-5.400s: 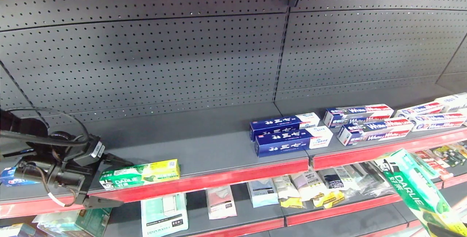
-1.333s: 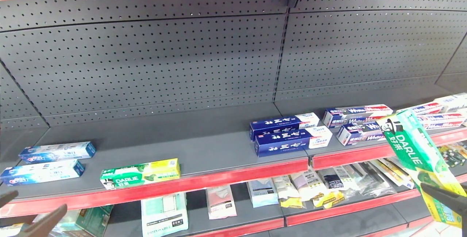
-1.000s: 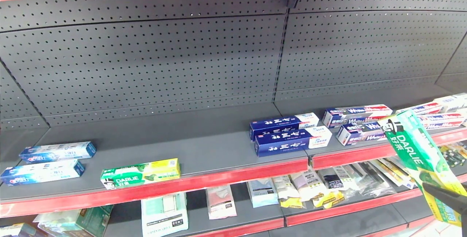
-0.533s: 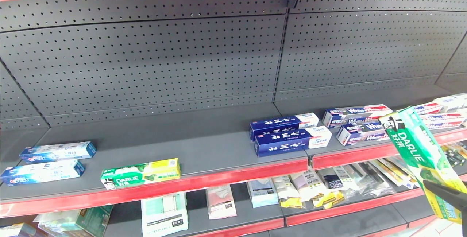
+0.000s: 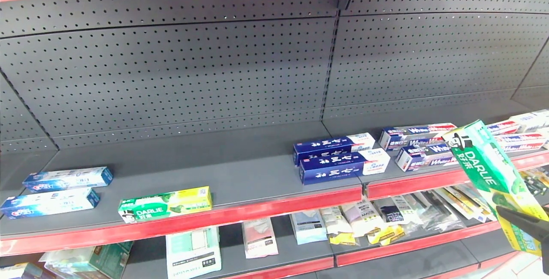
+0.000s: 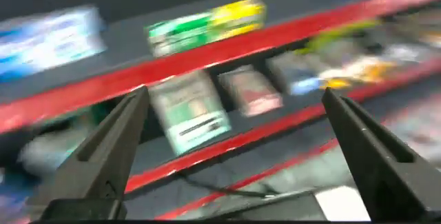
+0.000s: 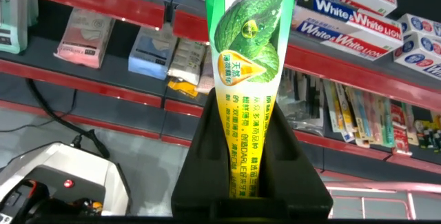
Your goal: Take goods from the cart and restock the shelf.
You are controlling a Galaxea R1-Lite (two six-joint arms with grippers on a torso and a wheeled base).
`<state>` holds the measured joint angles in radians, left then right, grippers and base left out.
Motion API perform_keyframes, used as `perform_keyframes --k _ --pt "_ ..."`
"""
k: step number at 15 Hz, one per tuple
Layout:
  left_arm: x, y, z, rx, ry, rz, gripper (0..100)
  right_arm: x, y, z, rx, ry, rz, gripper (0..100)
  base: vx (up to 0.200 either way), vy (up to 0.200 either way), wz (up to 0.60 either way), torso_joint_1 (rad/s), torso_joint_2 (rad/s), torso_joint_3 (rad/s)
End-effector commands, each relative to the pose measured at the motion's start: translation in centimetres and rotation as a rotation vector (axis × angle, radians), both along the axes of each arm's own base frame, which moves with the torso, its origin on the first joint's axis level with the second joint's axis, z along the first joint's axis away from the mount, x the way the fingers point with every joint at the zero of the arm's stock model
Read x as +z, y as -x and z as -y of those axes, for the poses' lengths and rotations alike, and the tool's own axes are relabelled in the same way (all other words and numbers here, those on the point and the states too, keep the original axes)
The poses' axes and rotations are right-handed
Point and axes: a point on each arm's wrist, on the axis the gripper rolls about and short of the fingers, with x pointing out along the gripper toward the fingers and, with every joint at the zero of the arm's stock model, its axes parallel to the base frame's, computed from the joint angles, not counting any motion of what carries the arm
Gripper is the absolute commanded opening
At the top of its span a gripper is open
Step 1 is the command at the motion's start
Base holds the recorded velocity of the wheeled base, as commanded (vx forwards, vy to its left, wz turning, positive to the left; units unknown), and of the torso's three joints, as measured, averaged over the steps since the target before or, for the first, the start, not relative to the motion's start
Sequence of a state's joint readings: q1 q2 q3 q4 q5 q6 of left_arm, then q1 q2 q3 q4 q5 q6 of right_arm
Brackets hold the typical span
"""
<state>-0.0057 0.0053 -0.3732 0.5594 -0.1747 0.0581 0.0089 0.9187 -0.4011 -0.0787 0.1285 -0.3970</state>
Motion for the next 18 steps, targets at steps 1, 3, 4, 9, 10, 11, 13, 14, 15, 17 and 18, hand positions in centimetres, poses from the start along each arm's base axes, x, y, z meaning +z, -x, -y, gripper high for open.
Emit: perform_keyframes --k 1,3,4,9,10,11,13,14,15,17,18 --pt "-1.6 -1.1 -0.3 0.125 -0.021 -0.014 100 0.6 -0.7 0.0 0.001 0.0 0.002 0 0.0 0.0 0.0 0.0 0.0 0.0" --pt "-2.7 -2.6 -0.3 0.144 -0.02 0.055 100 0.7 -0.6 0.0 0.002 0.003 0.011 0 0.0 0.0 0.0 0.0 0.0 0.0" --pt "-2.7 -2.8 -0.3 0.126 -0.013 0.07 100 0.8 -0.5 0.0 0.001 0.001 0.019 0 0.0 0.0 0.0 0.0 0.0 0.0" --pt "-3.0 -3.2 -0.3 0.15 -0.011 0.12 100 0.8 -0.5 0.0 -0.002 0.0 0.017 0 0.0 0.0 0.0 0.0 0.0 0.0" --pt "-3.0 -3.3 -0.4 0.172 -0.014 0.128 100 0.8 -0.5 0.0 -0.002 0.0 0.019 0 0.0 0.0 0.0 0.0 0.0 0.0" --pt "-3.3 -3.7 -0.5 0.233 -0.007 0.173 100 0.8 -0.5 0.0 -0.002 0.0 0.019 0 0.0 0.0 0.0 0.0 0.0 0.0" --pt "-3.9 -4.1 -0.5 0.263 0.065 0.198 100 0.9 -0.5 0.0 -0.002 0.0 0.02 0 0.0 0.0 0.0 0.0 0.0 0.0" --pt "-3.9 -4.1 -0.5 0.259 0.06 0.191 100 0.9 -0.4 0.0 -0.001 0.0 0.023 0 0.0 0.0 0.0 0.0 0.0 0.0" --pt "-4.0 -4.1 -0.5 0.241 0.044 0.188 100 0.8 -0.2 0.0 -0.001 0.0 0.028 0 0.0 0.0 0.0 0.0 0.0 0.0" --pt "-4.0 -4.1 -0.5 0.232 0.048 0.188 100 0.8 -0.1 0.0 0.001 0.001 0.03 0 0.0 0.0 0.0 0.0 0.0 0.0" --pt "-4.0 -4.1 -0.5 0.231 0.047 0.188 100 0.8 -0.1 0.0 0.001 0.0 0.029 0 0.0 0.0 0.0 0.0 0.0 0.0"
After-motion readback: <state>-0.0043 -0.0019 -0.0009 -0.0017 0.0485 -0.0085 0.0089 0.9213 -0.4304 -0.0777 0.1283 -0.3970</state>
